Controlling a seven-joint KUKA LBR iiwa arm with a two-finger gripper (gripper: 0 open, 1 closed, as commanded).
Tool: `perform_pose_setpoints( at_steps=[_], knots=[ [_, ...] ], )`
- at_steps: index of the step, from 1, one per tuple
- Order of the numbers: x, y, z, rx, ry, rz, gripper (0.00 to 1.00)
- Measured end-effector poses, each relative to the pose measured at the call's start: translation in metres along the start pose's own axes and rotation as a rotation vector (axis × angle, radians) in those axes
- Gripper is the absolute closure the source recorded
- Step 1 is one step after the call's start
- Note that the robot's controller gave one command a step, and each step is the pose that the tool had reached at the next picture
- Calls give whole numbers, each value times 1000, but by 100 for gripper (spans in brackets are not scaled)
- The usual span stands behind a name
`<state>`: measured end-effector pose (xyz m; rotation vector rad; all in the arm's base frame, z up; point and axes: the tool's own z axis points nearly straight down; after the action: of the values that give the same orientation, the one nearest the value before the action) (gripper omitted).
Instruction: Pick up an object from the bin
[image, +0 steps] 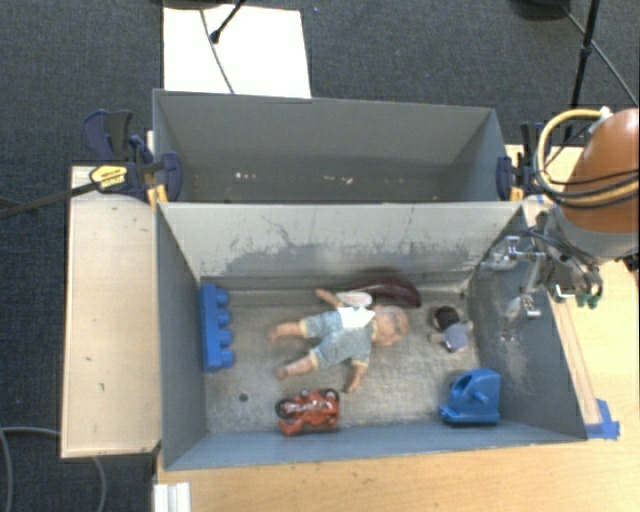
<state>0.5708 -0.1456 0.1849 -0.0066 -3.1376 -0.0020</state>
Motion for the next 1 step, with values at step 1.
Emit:
perform_pose_setpoints(
  at_steps=[1],
  knots=[
    [-2,0,-5,2,-8,-3,0]
  ],
)
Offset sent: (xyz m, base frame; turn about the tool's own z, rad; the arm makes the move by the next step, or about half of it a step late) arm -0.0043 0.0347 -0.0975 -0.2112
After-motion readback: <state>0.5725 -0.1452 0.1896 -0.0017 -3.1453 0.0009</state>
